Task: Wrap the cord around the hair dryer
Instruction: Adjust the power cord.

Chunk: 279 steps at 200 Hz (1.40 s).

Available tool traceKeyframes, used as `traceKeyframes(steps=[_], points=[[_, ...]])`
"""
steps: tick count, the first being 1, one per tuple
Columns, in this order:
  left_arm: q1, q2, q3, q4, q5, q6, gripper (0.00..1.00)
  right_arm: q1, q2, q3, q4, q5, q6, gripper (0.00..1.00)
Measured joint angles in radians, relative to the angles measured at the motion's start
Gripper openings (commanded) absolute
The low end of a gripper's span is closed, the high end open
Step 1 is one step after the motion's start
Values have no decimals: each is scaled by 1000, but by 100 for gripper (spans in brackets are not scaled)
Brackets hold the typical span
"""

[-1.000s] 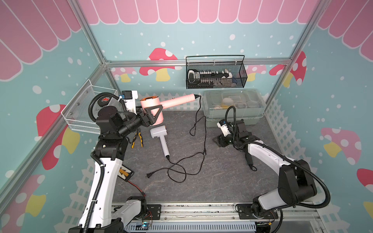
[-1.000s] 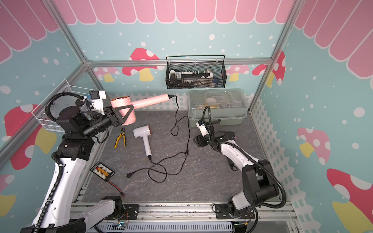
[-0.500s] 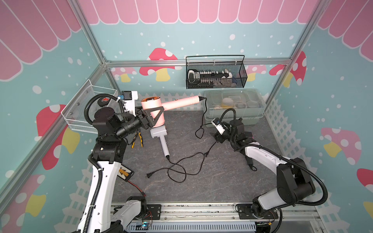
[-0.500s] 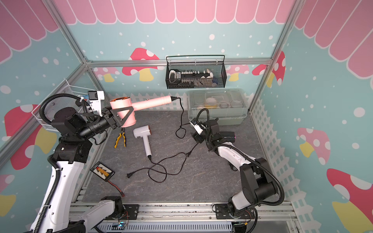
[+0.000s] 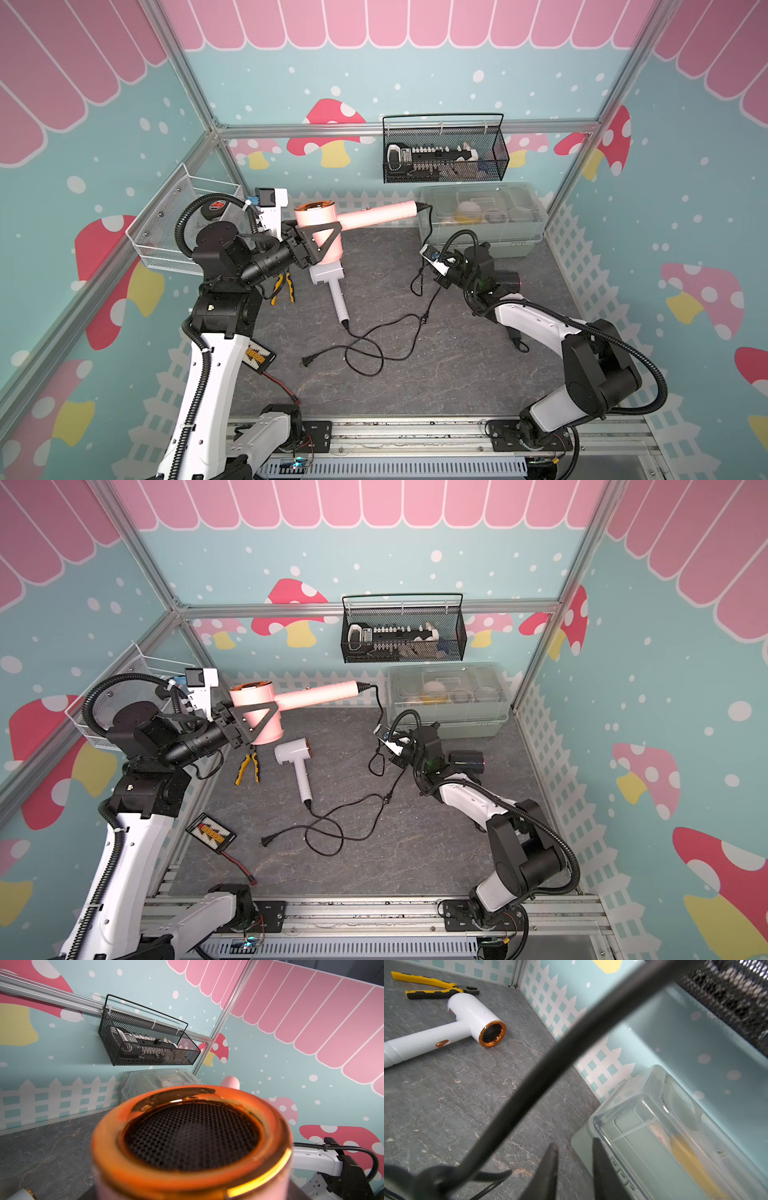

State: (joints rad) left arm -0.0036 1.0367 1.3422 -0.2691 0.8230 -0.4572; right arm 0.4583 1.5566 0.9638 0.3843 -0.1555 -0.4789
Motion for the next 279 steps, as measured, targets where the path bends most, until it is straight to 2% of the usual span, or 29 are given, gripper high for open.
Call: traceKeyframes(steps=[23, 63, 84, 105, 126, 138, 172, 206, 231, 251, 279], points=[[-5, -2, 0, -34, -91, 29, 0, 0, 0, 20, -69, 103, -1, 0], [10, -3, -7, -149, -475, 87, 0, -18, -49, 78, -278, 342, 37, 0], [36, -3, -16, -191, -646, 99, 0, -70, -122, 115, -422, 426, 101, 0], [60, -2, -16, -216, -756, 106, 0, -164, -200, 170, -549, 470, 179, 0], [69, -2, -16, -223, -801, 110, 0, -264, -276, 245, -660, 500, 234, 0], [70, -2, -16, -224, -806, 110, 0, -288, -304, 299, -713, 512, 247, 0], [81, -2, -16, -224, -846, 109, 0, -288, -352, 432, -799, 520, 260, 0], [83, -3, -16, -224, -874, 109, 0, -289, -353, 448, -850, 562, 259, 0], [87, -8, -16, -223, -885, 108, 0, -288, -367, 368, -833, 435, 321, 0], [89, -19, -16, -214, -906, 105, 0, -266, -423, 192, -750, 307, 407, 0], [90, -28, -8, -196, -921, 105, 0, -180, -442, -28, -667, 200, 489, 0]])
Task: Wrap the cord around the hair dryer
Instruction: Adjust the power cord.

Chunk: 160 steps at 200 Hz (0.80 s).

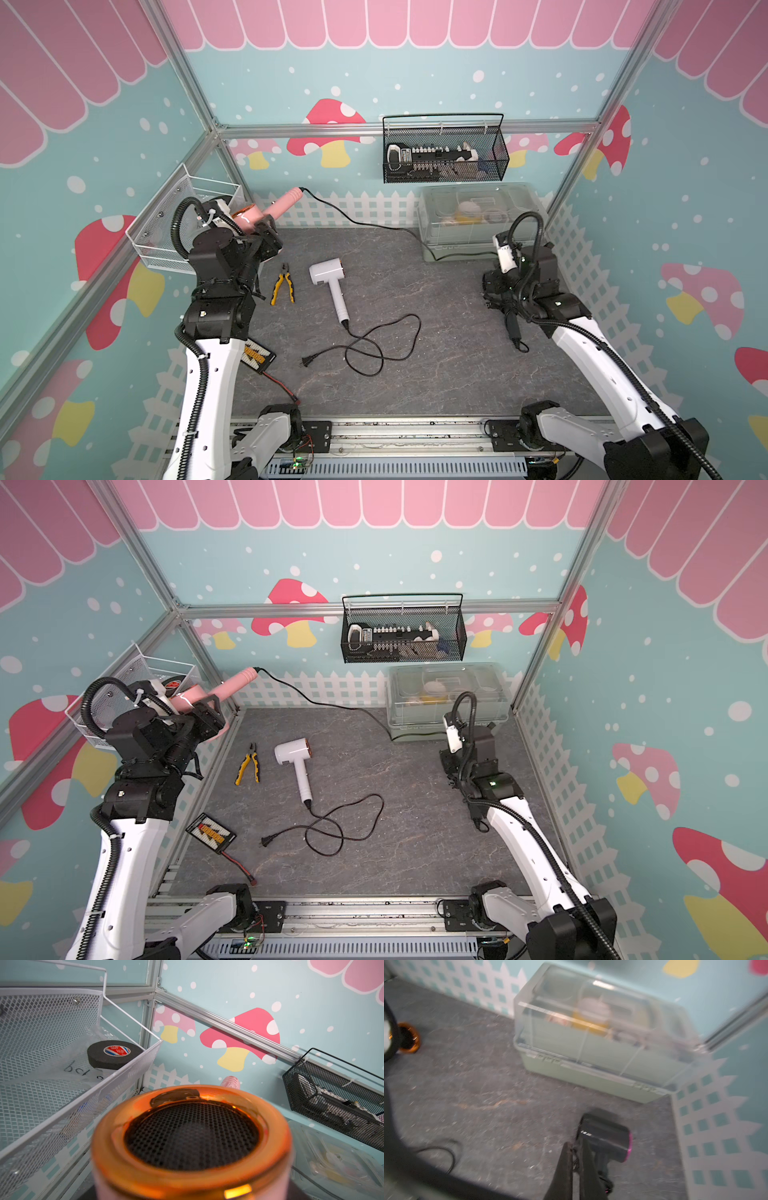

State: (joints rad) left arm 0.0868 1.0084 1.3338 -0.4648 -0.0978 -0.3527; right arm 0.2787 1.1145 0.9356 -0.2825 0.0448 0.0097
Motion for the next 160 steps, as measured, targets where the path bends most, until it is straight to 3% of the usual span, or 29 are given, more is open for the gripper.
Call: traceKeyframes(steps=[18, 40, 68, 107, 160], points=[[2, 0, 2, 14, 3, -3, 0, 43, 34, -87, 24, -51, 44, 6], [3, 0, 2, 34, 37, -10, 0, 56, 111, -139, 34, -116, 106, 32], [4, -2, -10, 96, 157, -34, 0, 64, 248, -142, 25, -205, 155, 52], [-1, -3, -43, 159, 344, -80, 0, 89, 324, -138, -9, -269, 152, 59], [-14, -12, -55, 201, 463, -125, 0, 131, 364, 8, 42, -323, 115, 61]])
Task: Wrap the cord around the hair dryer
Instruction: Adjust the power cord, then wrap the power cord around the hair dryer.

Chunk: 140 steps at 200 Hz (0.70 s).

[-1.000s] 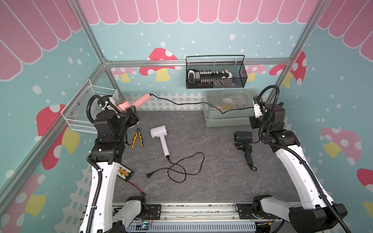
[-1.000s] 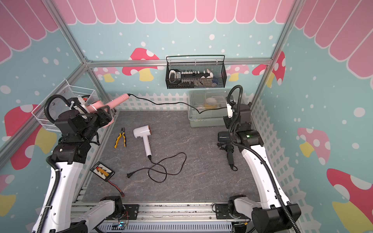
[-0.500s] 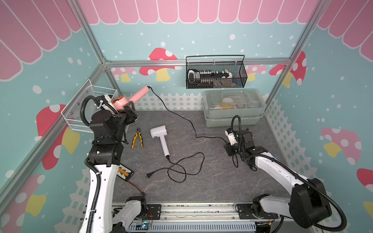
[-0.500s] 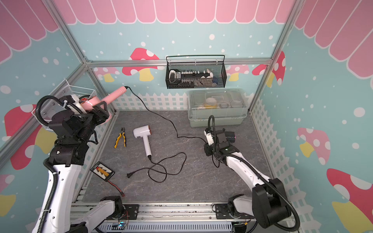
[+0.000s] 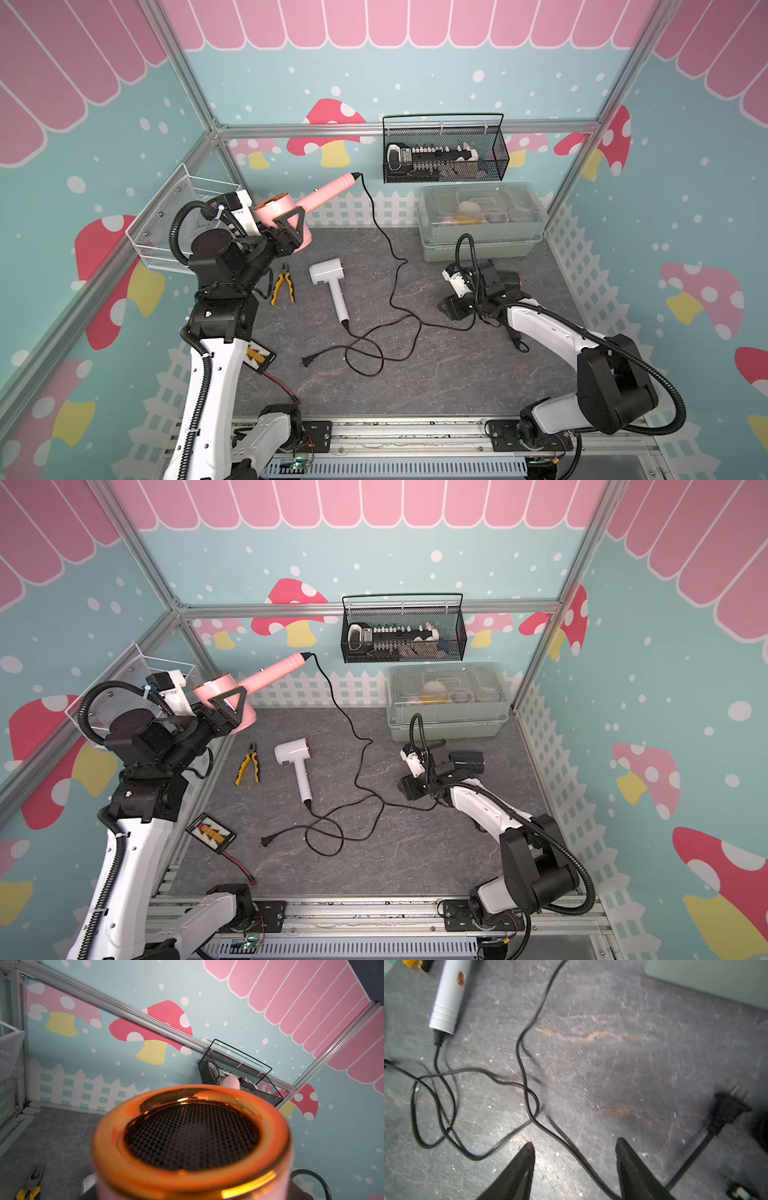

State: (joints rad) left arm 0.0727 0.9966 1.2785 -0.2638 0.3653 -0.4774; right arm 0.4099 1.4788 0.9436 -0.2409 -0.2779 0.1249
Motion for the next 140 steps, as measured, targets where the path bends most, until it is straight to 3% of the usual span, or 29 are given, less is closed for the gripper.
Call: traceKeyframes(steps=[54, 101, 140], points=[[-2, -23, 0, 40, 25, -42, 0, 62, 204, 86, 171, -60, 114, 58], [-5, -22, 0, 44, 32, -53, 0, 190, 394, 250, 124, -43, 127, 53], [-9, -22, 0, 44, 32, -58, 0, 220, 492, 336, 41, 13, 122, 47]])
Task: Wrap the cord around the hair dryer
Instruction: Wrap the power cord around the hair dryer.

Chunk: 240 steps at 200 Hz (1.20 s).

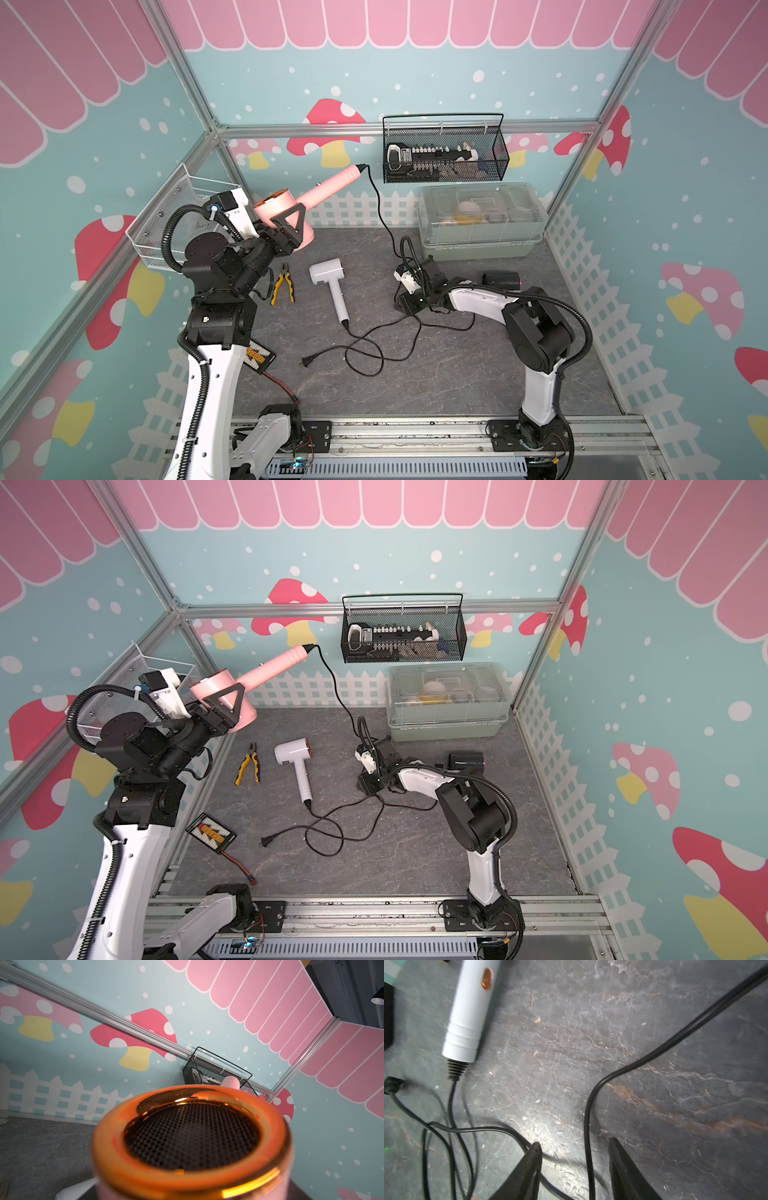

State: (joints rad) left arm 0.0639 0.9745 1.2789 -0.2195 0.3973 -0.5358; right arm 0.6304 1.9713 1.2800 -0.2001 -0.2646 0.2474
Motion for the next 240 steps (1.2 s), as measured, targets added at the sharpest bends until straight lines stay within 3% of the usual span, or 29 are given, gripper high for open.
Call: traceKeyframes(steps=[34, 76, 148, 205, 240], points=[[0, 0, 0, 0, 0, 0, 0, 17, 73, 76, -85, 71, -26, 39], [0, 0, 0, 1, 0, -4, 0, 50, 108, 138, -156, 147, -70, 0], [-1, 4, 0, 1, 0, -6, 0, 58, 55, 115, -222, 282, -131, 0], [-1, 46, -59, 42, 17, 20, 0, 58, -301, 106, -372, 431, -342, 0], [-1, 109, -132, 76, 61, 19, 0, 58, -481, 133, -471, 463, -481, 0]])
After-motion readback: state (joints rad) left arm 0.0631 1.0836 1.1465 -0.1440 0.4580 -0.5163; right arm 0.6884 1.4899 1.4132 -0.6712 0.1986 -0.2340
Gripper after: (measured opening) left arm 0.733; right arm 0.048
